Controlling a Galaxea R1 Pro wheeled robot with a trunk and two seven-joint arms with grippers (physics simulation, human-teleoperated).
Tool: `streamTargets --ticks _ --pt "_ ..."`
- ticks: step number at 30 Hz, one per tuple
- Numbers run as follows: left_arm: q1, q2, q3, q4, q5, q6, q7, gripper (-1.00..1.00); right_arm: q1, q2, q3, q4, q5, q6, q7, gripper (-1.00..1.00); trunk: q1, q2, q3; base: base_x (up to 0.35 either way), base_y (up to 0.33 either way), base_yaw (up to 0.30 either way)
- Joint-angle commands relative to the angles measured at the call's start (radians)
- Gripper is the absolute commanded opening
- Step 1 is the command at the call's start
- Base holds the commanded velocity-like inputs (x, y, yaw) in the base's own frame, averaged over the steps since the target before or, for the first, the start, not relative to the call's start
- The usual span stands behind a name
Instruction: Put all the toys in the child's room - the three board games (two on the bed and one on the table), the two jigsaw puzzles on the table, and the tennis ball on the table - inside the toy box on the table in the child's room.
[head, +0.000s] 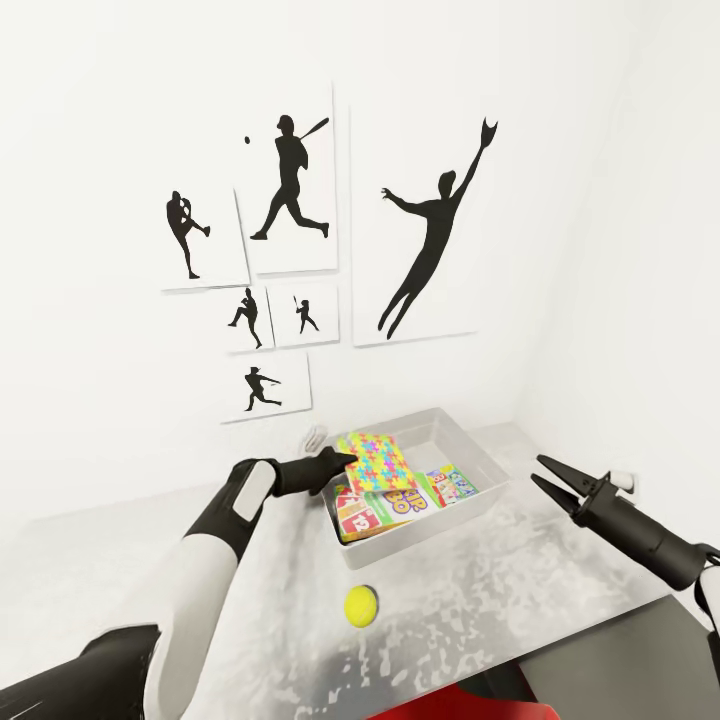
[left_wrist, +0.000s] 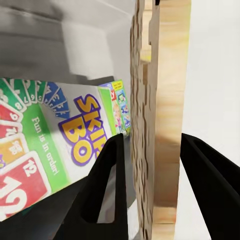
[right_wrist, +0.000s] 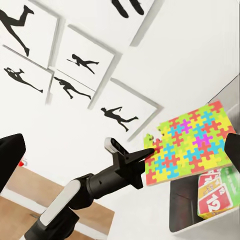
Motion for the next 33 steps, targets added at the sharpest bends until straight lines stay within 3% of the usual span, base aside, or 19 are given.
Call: streamTargets --ticks 1,13,33 --pt "-0.002 -0.002 0.008 0.001 -0.003 0.006 -0.002 -1.00 -0.001 0.000 -0.004 0.000 0.003 0.005 0.005 1.00 0.001 -0.002 -0.002 0.000 0.000 0.000" --pt "-0.003 -0.007 0.007 0.044 -0.002 -0.002 0.000 -1.00 -0.001 0.000 -0.008 0.000 0.003 0.007 0.005 1.00 0.001 -0.002 -0.015 0.000 0.000 0.000" --pt "-0.003 -0.004 0.007 0.031 0.017 0.006 -0.013 -1.00 -0.001 0.000 -0.008 0.000 0.003 0.007 0.005 1.00 0.001 -0.002 -0.029 0.000 0.000 0.000"
